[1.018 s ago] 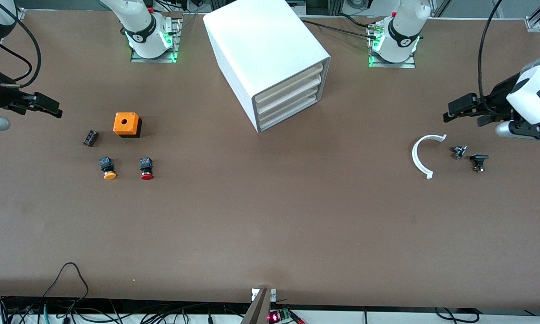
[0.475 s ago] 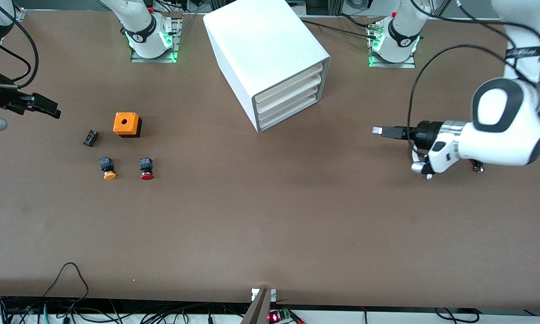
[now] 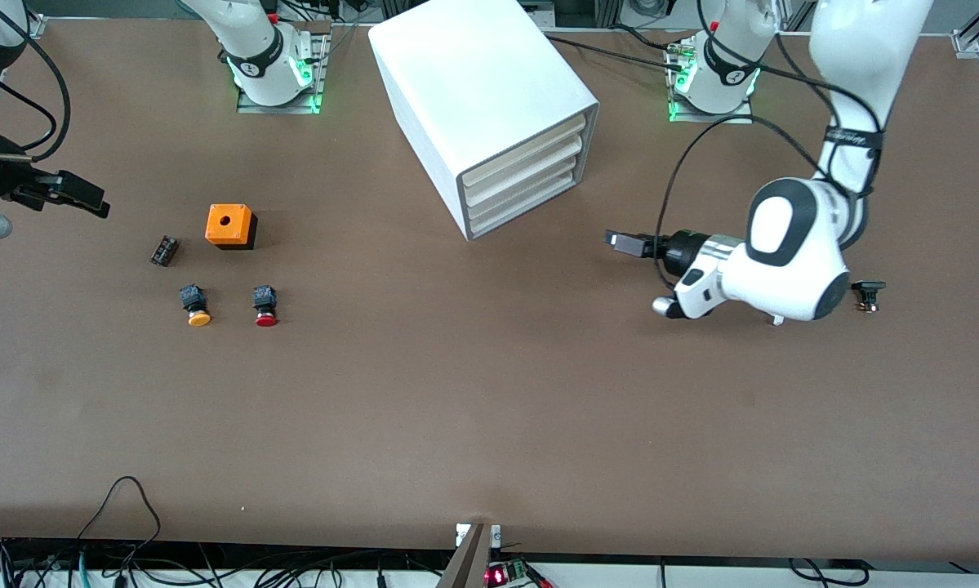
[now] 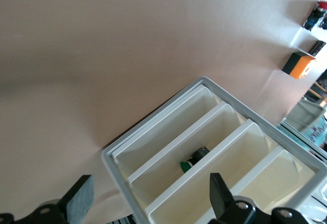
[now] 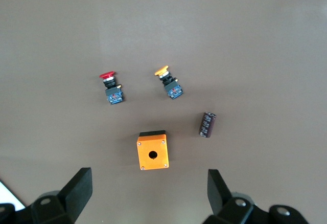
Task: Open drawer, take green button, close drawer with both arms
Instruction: 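Reach the left gripper to the handle of the lowest cabinet drawer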
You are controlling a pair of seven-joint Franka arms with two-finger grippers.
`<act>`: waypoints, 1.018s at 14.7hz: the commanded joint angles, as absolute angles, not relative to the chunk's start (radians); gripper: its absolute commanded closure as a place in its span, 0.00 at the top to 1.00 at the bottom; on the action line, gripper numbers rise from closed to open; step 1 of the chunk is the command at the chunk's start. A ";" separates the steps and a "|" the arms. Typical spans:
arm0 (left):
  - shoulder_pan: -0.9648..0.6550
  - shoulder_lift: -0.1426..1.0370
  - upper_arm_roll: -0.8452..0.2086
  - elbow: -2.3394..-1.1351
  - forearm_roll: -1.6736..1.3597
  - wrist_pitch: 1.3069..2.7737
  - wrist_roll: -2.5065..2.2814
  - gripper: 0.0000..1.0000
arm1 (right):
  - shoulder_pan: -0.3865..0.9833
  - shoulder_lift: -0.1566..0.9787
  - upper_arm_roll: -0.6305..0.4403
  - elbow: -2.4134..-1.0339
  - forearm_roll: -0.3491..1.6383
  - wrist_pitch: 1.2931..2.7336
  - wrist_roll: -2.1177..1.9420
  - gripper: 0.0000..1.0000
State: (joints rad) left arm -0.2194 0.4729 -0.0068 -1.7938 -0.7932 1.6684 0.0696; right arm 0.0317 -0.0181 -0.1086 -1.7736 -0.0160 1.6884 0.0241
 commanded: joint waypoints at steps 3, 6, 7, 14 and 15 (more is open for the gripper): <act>-0.317 0.580 -0.008 -1.882 -1.000 1.790 0.306 1.00 | 0.035 0.014 -0.104 -1.759 0.031 1.684 0.038 1.00; -0.321 0.581 -0.073 -1.937 -1.037 1.816 0.362 1.00 | 0.041 0.037 -0.100 -1.755 0.037 1.700 0.040 1.00; -0.322 0.581 -0.095 -1.957 -1.038 1.815 0.371 1.00 | 0.055 0.050 -0.100 -1.741 0.049 1.700 0.040 1.00; -0.322 0.583 -0.196 -2.063 -1.068 1.898 0.434 0.78 | 0.133 0.181 -0.100 -1.692 0.118 1.710 0.037 1.00; -0.322 0.581 -0.199 -2.068 -1.068 1.898 0.433 0.67 | 0.152 0.192 -0.098 -1.692 0.117 1.713 0.037 1.00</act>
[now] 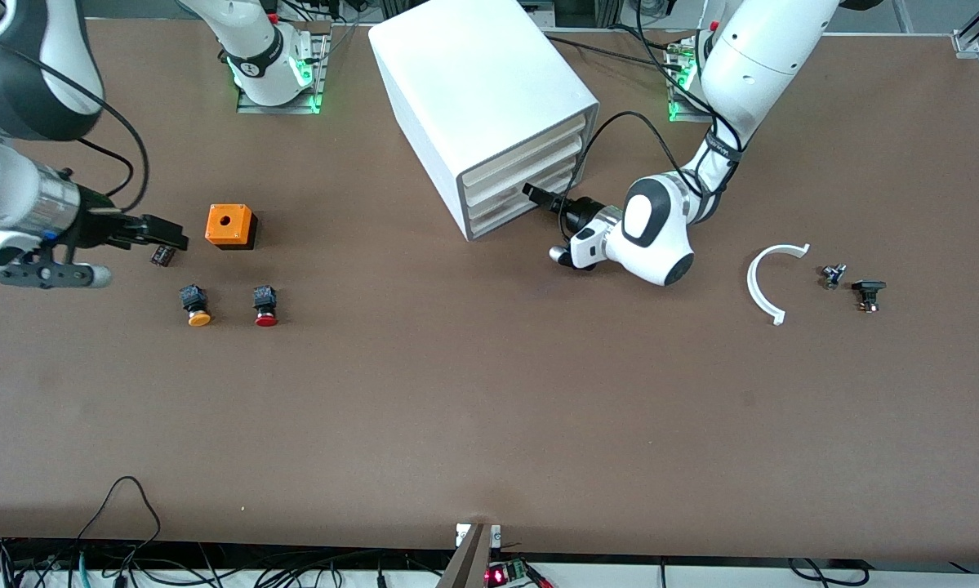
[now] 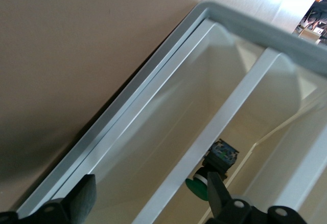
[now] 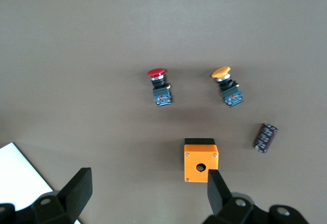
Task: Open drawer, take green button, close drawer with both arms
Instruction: 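Pull the drawer open with the left gripper while the right gripper approaches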
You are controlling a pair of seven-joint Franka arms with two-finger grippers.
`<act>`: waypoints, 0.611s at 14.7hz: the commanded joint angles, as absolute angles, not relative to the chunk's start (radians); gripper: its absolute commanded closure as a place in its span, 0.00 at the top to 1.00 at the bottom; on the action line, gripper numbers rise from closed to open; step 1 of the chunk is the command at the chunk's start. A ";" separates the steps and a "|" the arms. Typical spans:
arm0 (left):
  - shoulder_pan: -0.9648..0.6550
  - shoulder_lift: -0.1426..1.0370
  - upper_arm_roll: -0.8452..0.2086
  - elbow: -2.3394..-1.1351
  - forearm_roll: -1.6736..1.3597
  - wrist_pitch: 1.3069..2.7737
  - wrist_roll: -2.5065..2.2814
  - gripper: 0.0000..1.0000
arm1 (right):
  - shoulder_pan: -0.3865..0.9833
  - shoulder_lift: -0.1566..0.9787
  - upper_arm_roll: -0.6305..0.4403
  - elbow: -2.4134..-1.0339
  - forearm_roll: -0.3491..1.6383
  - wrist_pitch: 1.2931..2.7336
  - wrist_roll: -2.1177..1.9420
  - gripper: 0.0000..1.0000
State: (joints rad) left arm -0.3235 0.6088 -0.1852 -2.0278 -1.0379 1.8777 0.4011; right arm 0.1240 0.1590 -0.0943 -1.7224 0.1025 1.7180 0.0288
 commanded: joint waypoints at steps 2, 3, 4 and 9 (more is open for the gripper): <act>-0.322 0.581 -0.216 -2.083 -1.075 1.898 0.433 0.66 | 0.172 0.210 -0.098 -1.690 0.117 1.727 0.037 1.00; -0.322 0.581 -0.216 -2.091 -1.081 1.898 0.433 0.63 | 0.176 0.215 -0.098 -1.690 0.123 1.745 0.037 1.00; -0.322 0.581 -0.216 -2.094 -1.081 1.898 0.433 0.46 | 0.198 0.218 -0.098 -1.690 0.121 1.767 0.037 1.00; -0.278 0.555 -0.171 -2.074 -1.063 2.081 0.431 0.00 | 0.284 0.245 -0.062 -1.678 0.124 1.894 0.040 1.00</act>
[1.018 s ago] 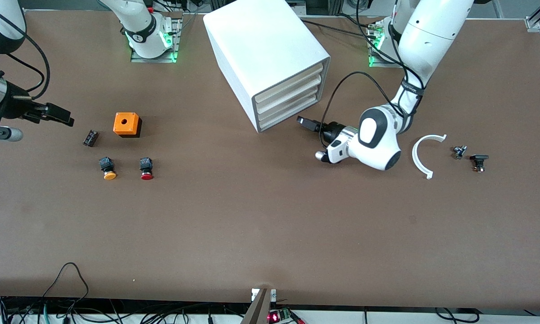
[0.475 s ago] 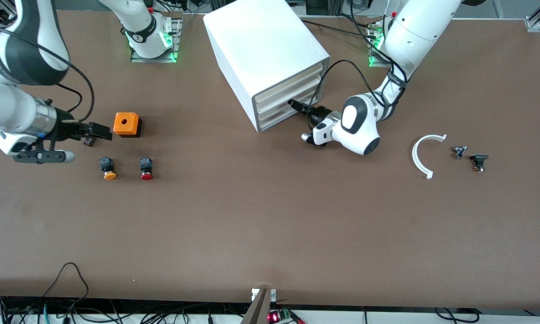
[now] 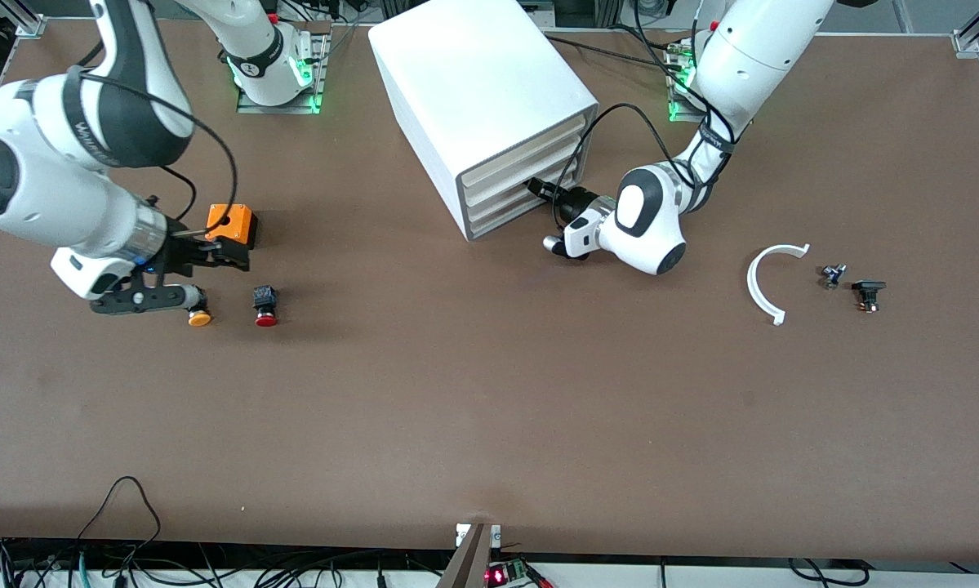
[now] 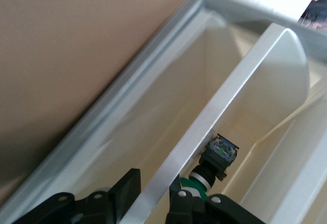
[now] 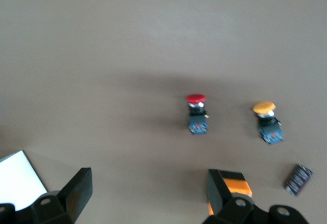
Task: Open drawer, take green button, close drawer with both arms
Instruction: 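Pull the drawer open with the left gripper while the right gripper approaches, then lower the right gripper into the drawer while the left gripper withdraws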
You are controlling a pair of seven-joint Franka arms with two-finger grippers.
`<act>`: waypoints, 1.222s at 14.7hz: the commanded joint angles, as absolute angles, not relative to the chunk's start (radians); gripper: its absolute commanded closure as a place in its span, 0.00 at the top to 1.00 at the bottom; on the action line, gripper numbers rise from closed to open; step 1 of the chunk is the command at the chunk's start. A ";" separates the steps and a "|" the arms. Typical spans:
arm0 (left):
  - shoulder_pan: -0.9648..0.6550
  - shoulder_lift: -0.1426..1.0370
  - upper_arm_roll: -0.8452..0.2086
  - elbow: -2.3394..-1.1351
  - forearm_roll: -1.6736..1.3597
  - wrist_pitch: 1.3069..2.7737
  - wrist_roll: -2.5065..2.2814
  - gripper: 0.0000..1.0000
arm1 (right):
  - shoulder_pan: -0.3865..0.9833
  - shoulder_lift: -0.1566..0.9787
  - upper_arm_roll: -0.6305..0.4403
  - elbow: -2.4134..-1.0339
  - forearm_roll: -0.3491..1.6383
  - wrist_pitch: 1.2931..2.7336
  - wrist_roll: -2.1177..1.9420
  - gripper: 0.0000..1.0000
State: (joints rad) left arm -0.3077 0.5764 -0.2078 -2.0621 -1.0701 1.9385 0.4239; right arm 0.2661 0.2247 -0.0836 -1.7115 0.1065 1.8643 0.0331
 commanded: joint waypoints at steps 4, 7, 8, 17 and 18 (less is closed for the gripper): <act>-0.267 0.558 -0.091 -1.994 -1.057 2.095 0.428 0.19 | 0.291 0.320 0.050 -1.536 0.123 1.901 0.026 1.00; -0.242 0.546 -0.087 -1.988 -1.066 2.155 0.430 1.00 | 0.307 0.423 0.185 -1.399 0.120 1.904 0.009 1.00; -0.242 0.535 -0.087 -1.988 -1.063 2.187 0.430 1.00 | 0.330 0.461 0.228 -1.360 0.111 1.905 0.015 1.00; -0.111 0.292 -0.060 -2.006 -1.045 2.293 0.426 1.00 | 0.587 0.667 0.278 -1.252 -0.070 2.137 -0.009 1.00; -0.106 0.261 -0.049 -2.002 -0.961 2.289 0.425 1.00 | 0.600 0.672 0.279 -1.253 -0.098 2.135 -0.017 1.00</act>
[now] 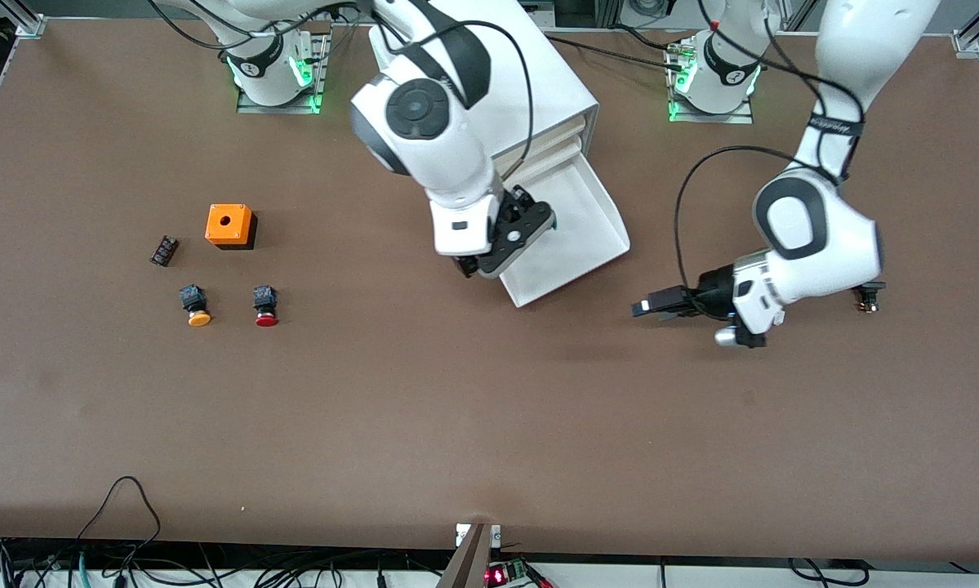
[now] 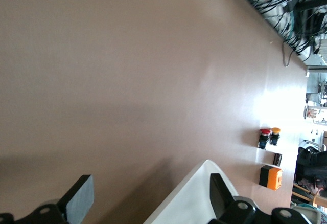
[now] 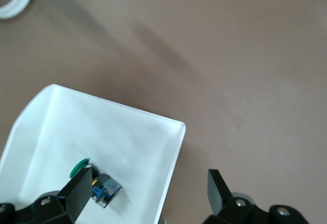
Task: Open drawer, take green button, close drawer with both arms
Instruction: 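Lower the right gripper into the drawer while the left gripper withdraws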
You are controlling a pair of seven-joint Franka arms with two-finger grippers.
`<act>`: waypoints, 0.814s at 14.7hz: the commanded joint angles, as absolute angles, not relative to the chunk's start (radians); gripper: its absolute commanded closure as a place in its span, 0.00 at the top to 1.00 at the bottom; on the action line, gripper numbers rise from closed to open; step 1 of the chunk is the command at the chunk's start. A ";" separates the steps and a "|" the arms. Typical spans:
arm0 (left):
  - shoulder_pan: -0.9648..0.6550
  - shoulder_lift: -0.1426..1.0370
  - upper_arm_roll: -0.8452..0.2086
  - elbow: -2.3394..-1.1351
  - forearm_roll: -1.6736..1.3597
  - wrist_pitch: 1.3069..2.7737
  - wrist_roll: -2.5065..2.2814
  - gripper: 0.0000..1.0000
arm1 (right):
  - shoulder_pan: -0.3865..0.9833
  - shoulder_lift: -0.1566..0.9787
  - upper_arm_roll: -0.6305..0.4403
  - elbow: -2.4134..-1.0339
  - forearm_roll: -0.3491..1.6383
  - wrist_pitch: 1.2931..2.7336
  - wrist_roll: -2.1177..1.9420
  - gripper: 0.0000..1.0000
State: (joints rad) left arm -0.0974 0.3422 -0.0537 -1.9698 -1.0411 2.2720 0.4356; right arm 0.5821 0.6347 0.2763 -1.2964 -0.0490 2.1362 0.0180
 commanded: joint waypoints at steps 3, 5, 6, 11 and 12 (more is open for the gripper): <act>-0.103 0.168 0.003 -1.956 -0.632 2.229 0.422 1.00 | 0.652 0.687 0.278 -1.261 -0.121 2.118 -0.041 1.00; -0.091 0.132 0.018 -1.876 -0.452 2.085 0.411 1.00 | 0.682 0.698 0.278 -1.275 -0.179 2.105 -0.044 1.00; -0.080 0.118 0.020 -1.838 -0.392 2.012 0.407 1.00 | 0.695 0.706 0.279 -1.279 -0.190 2.100 -0.046 1.00; -0.080 0.071 0.021 -1.656 -0.099 1.709 0.310 1.00 | 0.703 0.742 0.279 -1.282 -0.189 2.102 -0.191 1.00; -0.080 0.071 0.021 -1.628 -0.083 1.659 0.269 1.00 | 0.696 0.741 0.281 -1.288 -0.183 2.100 -0.230 1.00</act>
